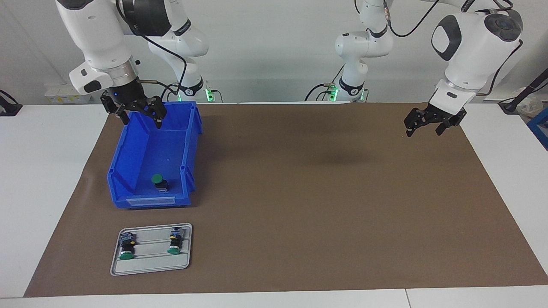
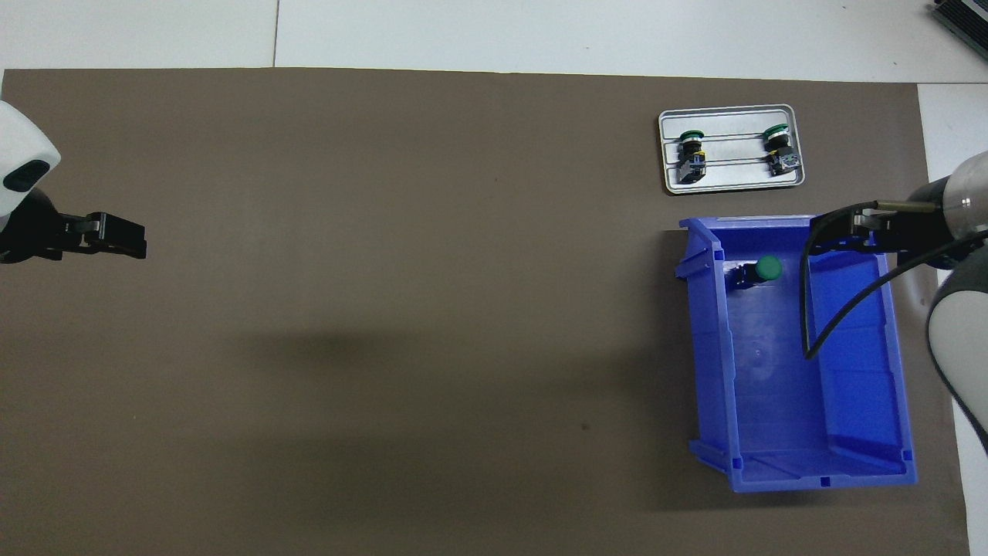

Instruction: Place and press button with both arms

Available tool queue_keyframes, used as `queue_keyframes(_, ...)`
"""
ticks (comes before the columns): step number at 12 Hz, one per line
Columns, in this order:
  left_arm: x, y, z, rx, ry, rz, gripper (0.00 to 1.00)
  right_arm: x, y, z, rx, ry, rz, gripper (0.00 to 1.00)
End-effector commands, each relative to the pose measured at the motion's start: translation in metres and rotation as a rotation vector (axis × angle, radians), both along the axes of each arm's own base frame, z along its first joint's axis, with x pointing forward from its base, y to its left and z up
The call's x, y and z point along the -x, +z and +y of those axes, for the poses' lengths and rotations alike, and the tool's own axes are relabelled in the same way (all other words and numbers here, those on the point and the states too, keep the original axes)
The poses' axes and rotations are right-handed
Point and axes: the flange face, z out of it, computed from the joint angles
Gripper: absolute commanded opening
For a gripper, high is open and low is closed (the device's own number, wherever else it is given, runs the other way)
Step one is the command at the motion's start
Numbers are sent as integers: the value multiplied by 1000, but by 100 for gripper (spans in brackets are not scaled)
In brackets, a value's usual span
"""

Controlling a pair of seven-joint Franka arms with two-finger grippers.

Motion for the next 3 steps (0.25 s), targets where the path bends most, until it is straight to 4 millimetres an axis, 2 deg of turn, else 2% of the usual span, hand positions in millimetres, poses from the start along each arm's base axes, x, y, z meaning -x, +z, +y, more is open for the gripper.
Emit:
queue_keyframes(1, 8, 2, 1, 8, 12, -4, 100, 9, 0, 2, -36, -17, 5, 100)
queue_keyframes(3, 8, 2, 1, 8, 12, -4, 100, 8, 0, 3, -56, -15, 3, 100)
